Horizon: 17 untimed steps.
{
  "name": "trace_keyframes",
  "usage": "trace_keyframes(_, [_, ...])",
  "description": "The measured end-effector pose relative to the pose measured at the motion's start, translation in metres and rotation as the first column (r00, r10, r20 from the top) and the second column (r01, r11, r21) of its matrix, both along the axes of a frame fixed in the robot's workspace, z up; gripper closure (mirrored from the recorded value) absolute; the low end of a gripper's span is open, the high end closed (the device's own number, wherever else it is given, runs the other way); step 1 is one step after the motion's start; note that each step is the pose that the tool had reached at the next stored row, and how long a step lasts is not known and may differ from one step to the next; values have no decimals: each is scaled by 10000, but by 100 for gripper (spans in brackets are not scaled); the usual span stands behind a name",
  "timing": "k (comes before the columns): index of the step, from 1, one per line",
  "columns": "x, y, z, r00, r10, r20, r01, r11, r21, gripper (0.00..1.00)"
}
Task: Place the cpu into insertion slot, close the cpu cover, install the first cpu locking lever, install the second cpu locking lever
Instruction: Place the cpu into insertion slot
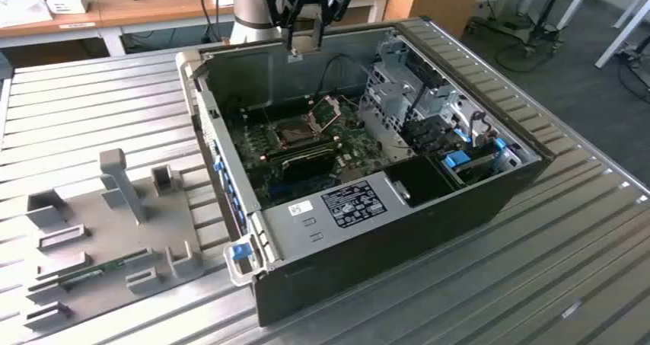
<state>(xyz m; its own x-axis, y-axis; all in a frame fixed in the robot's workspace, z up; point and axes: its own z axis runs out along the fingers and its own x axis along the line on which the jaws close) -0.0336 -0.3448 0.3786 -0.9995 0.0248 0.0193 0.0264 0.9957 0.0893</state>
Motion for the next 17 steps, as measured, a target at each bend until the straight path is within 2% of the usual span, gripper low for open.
trace_keyframes(12, [0, -1, -8, 10000, 0, 0, 0, 10000, 1, 46])
trace_keyframes(17, [0, -14, -8, 10000, 0, 0, 0, 10000, 1, 46])
